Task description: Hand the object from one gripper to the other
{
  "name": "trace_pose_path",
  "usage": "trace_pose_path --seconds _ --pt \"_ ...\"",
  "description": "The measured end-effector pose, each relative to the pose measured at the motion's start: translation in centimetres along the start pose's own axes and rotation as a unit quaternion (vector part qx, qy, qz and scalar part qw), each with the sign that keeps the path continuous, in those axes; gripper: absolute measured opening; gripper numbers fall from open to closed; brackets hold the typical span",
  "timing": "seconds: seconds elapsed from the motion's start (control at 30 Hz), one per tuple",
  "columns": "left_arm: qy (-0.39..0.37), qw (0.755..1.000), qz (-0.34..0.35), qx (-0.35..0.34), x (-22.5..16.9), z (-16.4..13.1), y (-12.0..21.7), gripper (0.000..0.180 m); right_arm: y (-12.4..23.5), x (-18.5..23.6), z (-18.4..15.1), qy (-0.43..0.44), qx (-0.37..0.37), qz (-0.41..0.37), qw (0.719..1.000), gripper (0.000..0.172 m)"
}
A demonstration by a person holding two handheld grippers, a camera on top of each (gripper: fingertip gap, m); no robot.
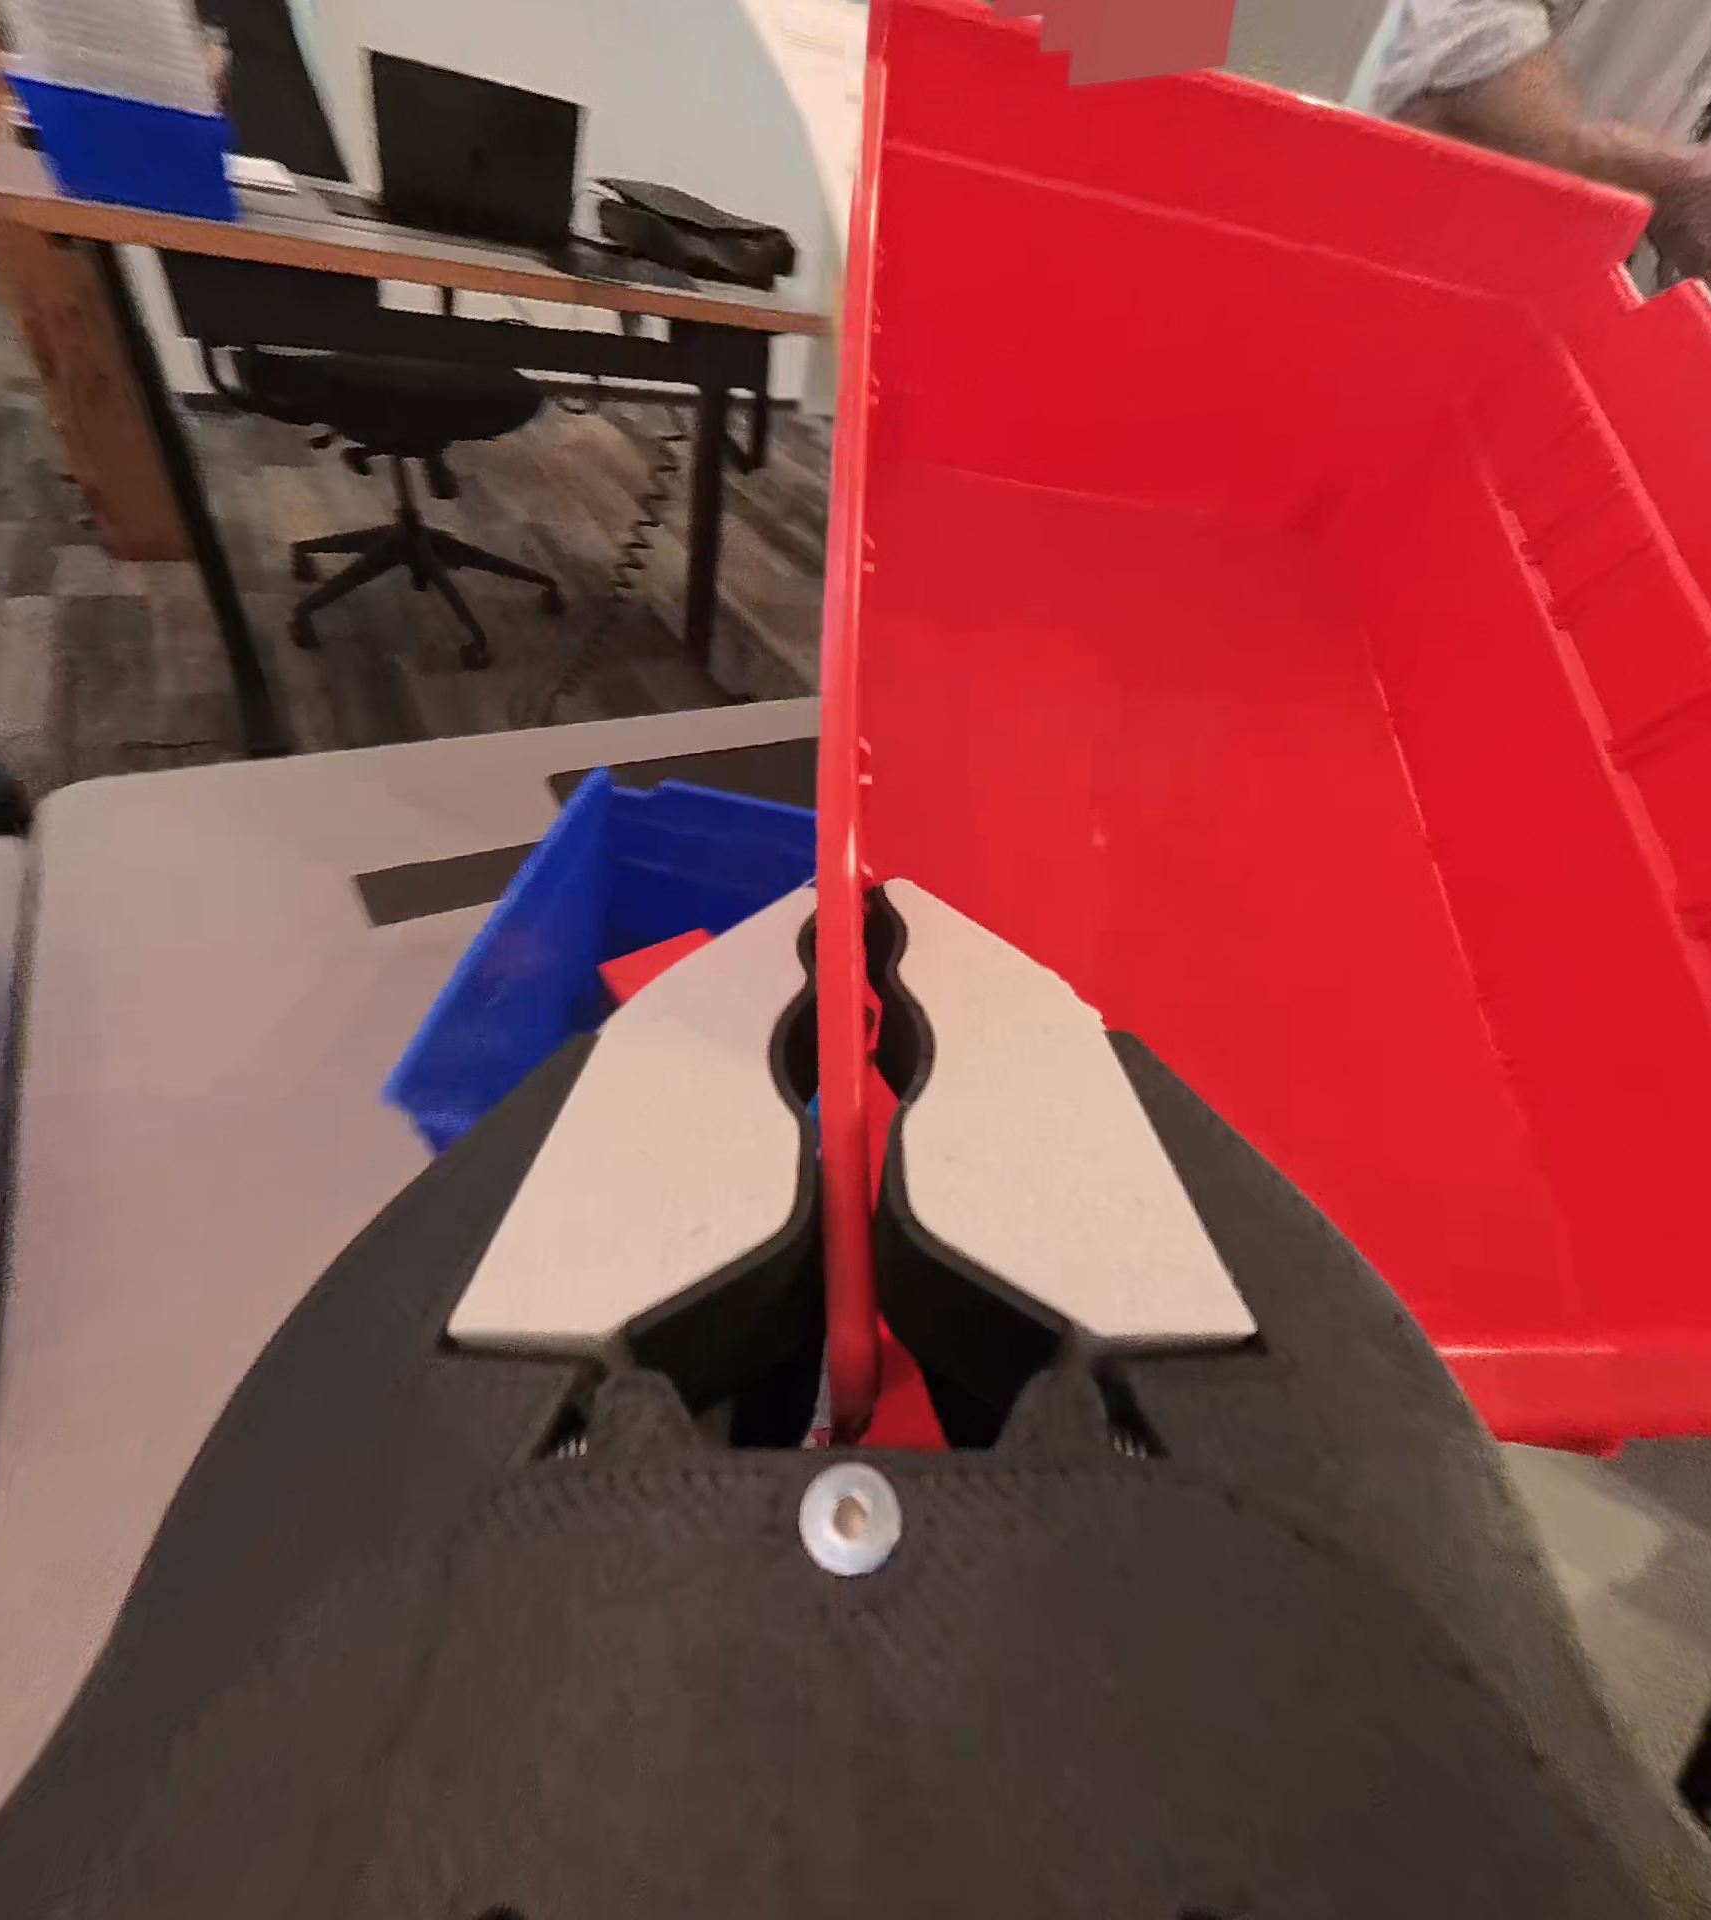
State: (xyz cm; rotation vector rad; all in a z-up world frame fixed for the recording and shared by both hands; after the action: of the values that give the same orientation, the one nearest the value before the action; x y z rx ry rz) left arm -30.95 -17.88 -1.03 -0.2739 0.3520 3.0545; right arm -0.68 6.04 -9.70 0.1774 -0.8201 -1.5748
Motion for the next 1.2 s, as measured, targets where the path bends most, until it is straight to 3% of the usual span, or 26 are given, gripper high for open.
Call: trace_pose_path --seconds 0.13,0.3,0.5,0.7,0.87,1.03,1.2 --pt "-0.022 0.997 -0.075 0.027 -7.0 0.6 -5.3 0.005 9.9 0.0 -4.2 -0.01 -0.06 -0.031 0.998 0.071" --pt "-0.014 0.983 -0.171 0.061 -16.6 -1.6 -14.2 0.006 19.9 -1.1 -10.9 -0.009 -0.113 -0.119 0.986 0.074" --pt "-0.004 0.968 -0.215 0.127 -25.0 -6.2 -24.1 0.006 27.1 -0.4 -16.4 -0.001 -0.189 -0.2 0.961 0.099" --pt "0.013 0.967 -0.193 0.164 -29.2 -9.7 -31.9 0.006 25.0 -0.1 -18.2 0.009 -0.173 -0.211 0.962 0.112" --pt "0.015 0.967 -0.174 0.187 -31.3 -12.0 -35.7 0.006 21.1 -3.3 -18.7 -0.02 -0.139 -0.245 0.959 0.112" --pt "0.02 0.965 -0.16 0.209 -32.7 -14.0 -37.4 0.006 19.0 -7.3 -19.9 -0.059 -0.117 -0.252 0.959 0.095" --pt "0.028 0.966 -0.139 0.217 -33.4 -15.5 -38.4 0.007 19.2 -9.9 -20.8 -0.076 -0.105 -0.252 0.959 0.07"
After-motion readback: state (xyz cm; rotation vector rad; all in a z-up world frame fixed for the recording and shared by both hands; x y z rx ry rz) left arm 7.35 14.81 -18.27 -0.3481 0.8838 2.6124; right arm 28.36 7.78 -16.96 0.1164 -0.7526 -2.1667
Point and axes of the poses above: each gripper's, where its closed fingertips meet, y back along the fingers, z out of its top, x = y × z across the jaws, the point moved 5 cm from there along y, back along the fingers, and after that the axes turned 2 degrees about x, right-handed, at the moved point
